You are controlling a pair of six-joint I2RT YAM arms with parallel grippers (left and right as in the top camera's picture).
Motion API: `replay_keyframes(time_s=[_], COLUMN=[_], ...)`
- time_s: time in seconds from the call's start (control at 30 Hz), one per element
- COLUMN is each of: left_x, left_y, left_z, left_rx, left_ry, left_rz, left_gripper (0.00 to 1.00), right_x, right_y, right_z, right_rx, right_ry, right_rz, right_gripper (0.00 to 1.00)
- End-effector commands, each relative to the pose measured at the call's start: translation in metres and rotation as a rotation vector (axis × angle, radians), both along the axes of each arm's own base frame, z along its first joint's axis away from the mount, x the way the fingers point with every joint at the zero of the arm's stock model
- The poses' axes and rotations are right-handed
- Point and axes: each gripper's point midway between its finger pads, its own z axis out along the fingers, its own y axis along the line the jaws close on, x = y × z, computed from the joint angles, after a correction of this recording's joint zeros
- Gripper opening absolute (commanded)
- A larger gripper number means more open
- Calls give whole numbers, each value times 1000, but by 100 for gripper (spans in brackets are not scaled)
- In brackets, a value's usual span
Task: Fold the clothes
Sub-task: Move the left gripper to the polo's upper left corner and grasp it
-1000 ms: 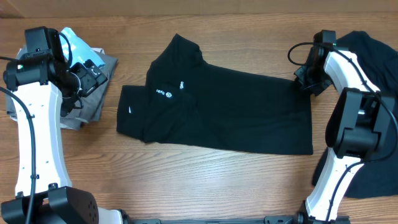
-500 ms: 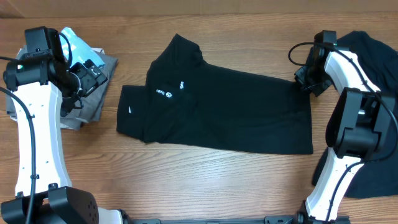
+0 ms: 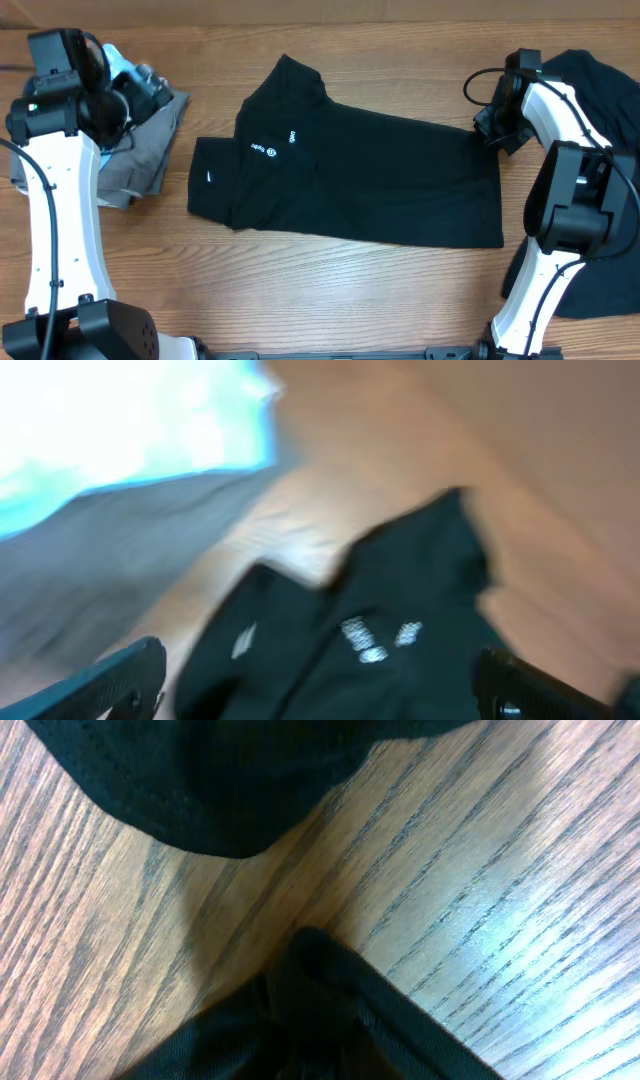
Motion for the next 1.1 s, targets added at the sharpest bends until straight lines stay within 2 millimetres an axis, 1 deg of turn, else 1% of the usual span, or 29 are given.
replay_keyframes(time_s=[0.0,0.07,0.17,0.23,0.27,0.33,0.4,0.47,0.57,0.6,0.67,0.77,0.87,0.97,1.07], left_x=[23,38,63,78,87,103,120,136,157,161,172,188,201,204,208], left_y=[-57,-78,-120,-144,-158,-175,-186,-196,-202,-203,-197,-189,-189,-192,-187], left_z=[7,-2,-21,-33,-42,-60,-84,-107,-142,-152,-166,-174,-181,-193,-205], left_rx=[-44,6,107,155,186,235,277,308,348,352,360,347,324,318,346], left_ry=[-81,-76,-53,-43,-38,-21,-1,-7,-27,-28,-36,-78,-125,-131,-123], left_rz=[-232,-272,-378,-433,-466,-483,-489,-531,-585,-582,-562,-531,-534,-546,-529], left_gripper=[100,100,100,100,100,100,100,100,100,100,100,100,96,95,92], right_x=[-9,-8,-7,-7,-7,-7,-7,-7,-8,-9,-10,-12,-14,-14,-14], right_y=[7,7,6,6,6,6,6,6,7,7,7,7,7,8,7], right_z=[-29,-29,-29,-29,-29,-29,-29,-29,-29,-29,-29,-29,-30,-30,-30], right_rx=[29,29,28,28,28,28,28,28,28,29,29,30,32,32,32], right_ry=[62,58,56,55,54,54,54,55,60,63,69,75,82,85,83], right_rz=[12,12,12,12,12,12,12,12,19,19,19,19,19,19,19], right_gripper=[12,12,12,12,12,12,12,12,12,12,12,12,12,12,13])
